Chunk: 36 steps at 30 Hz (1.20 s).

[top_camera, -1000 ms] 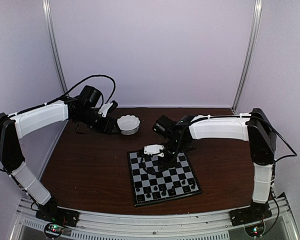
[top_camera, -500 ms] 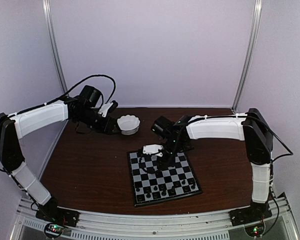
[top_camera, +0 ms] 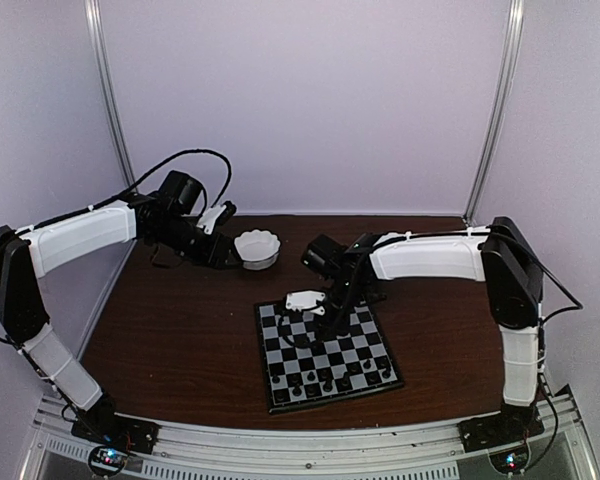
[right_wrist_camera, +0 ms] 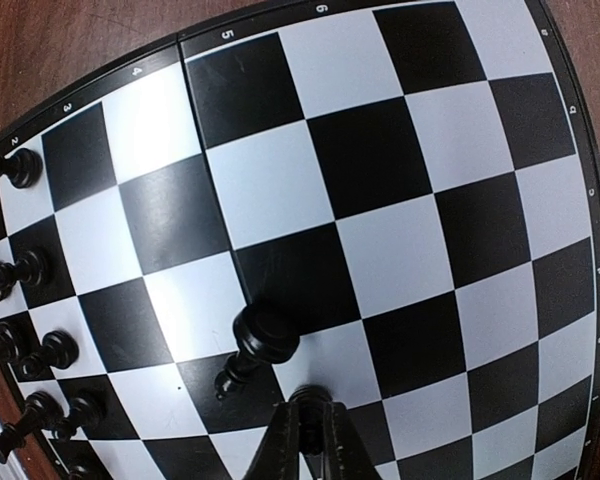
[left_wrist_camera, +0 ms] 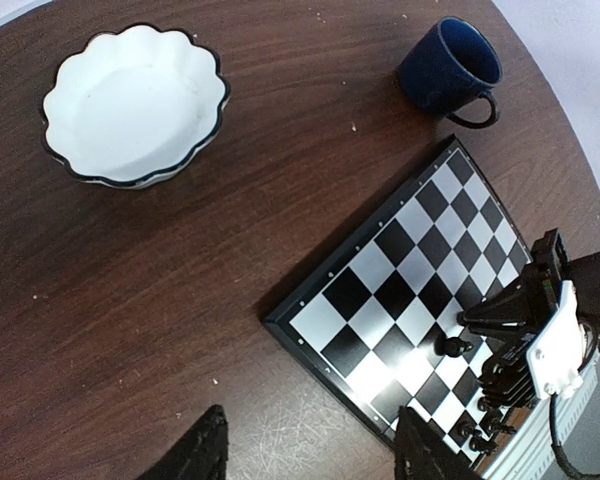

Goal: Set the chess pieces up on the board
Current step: Pick up the pawn from the chessboard, then place the pawn at d7.

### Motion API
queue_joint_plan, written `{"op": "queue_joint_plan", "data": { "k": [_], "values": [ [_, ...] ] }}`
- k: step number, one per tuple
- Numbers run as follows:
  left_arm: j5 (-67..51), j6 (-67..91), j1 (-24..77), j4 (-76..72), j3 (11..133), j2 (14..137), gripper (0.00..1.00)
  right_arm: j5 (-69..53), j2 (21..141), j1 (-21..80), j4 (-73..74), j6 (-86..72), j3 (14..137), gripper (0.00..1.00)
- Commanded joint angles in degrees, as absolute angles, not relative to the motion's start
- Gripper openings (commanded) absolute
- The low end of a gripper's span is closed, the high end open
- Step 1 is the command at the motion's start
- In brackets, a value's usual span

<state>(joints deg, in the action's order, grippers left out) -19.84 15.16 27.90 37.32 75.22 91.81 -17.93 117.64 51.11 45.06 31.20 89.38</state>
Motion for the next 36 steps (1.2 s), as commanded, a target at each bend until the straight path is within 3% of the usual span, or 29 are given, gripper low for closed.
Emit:
{"op": "queue_joint_plan", "data": {
  "k": [1, 12, 36],
  "values": [
    [-21.0, 15.4, 27.8, 35.9, 75.8, 90.9, 0.57, -17.7, 113.5, 50.9, 45.6, 31.2, 88.5, 0.02],
    [-21.0, 15.4, 27.8, 36.0, 75.9, 90.8, 0.61, -21.7, 102.4, 51.4, 45.6, 33.7, 76.7, 0.03],
    [-21.0, 15.5, 27.8, 36.1, 76.0, 91.1, 0.63, -25.7, 107.2, 54.4, 48.4, 37.7, 75.4, 0.04]
  ]
}}
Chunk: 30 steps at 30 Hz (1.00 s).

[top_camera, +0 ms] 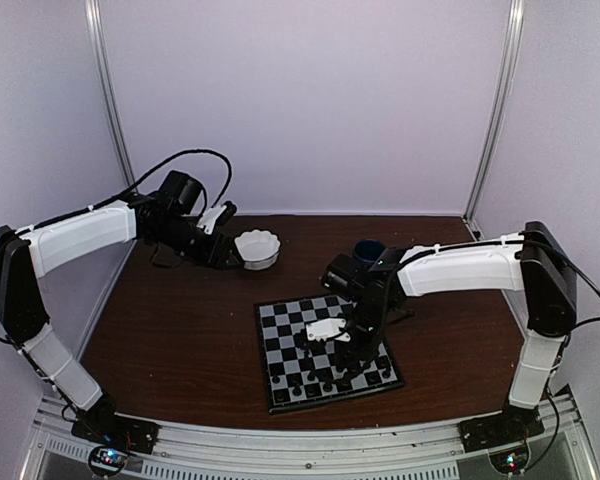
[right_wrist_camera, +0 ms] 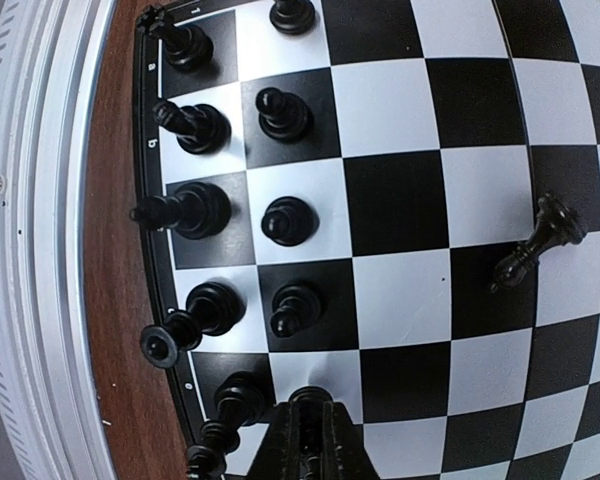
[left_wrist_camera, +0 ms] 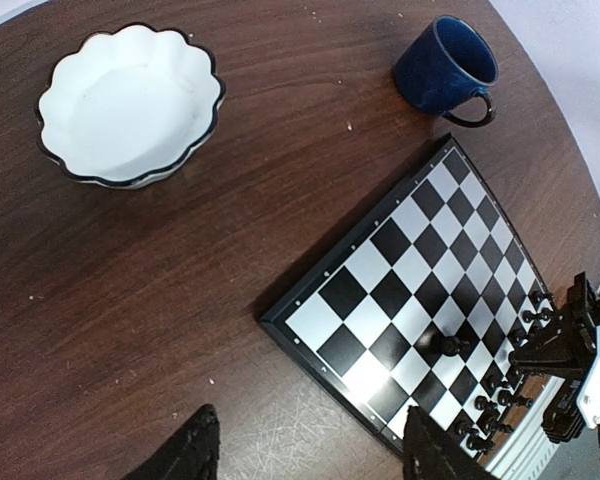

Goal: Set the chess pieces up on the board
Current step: Place the pawn at d7.

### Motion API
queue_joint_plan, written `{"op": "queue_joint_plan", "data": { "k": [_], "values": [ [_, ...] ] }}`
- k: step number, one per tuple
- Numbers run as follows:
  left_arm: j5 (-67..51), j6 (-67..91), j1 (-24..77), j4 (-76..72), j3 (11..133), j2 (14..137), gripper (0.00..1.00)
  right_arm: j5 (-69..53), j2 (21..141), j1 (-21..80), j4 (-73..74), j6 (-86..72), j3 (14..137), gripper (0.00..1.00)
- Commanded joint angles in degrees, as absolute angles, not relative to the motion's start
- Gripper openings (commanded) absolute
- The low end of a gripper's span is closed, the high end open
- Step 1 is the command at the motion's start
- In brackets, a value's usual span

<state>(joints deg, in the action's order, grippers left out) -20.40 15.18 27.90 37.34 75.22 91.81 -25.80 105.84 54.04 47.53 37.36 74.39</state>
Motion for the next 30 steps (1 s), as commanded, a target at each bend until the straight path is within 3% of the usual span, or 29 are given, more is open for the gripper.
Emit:
{"op": "queue_joint_plan", "data": {
  "k": [1, 19, 30],
  "values": [
    [-21.0, 15.5, 27.8, 36.1, 76.0, 91.1, 0.63, -25.5, 107.3, 54.4, 48.3, 37.7, 75.4, 0.04],
    [-21.1, 15.5, 27.8, 36.1, 76.0, 91.1, 0.63, -25.2, 108.0, 54.5, 47.6, 37.0, 75.7, 0.07],
    [-22.0, 15.4, 27.8, 36.3, 76.2, 91.8, 0.63, -25.2, 106.6, 54.5, 47.9, 35.7, 76.5, 0.18]
  ]
}}
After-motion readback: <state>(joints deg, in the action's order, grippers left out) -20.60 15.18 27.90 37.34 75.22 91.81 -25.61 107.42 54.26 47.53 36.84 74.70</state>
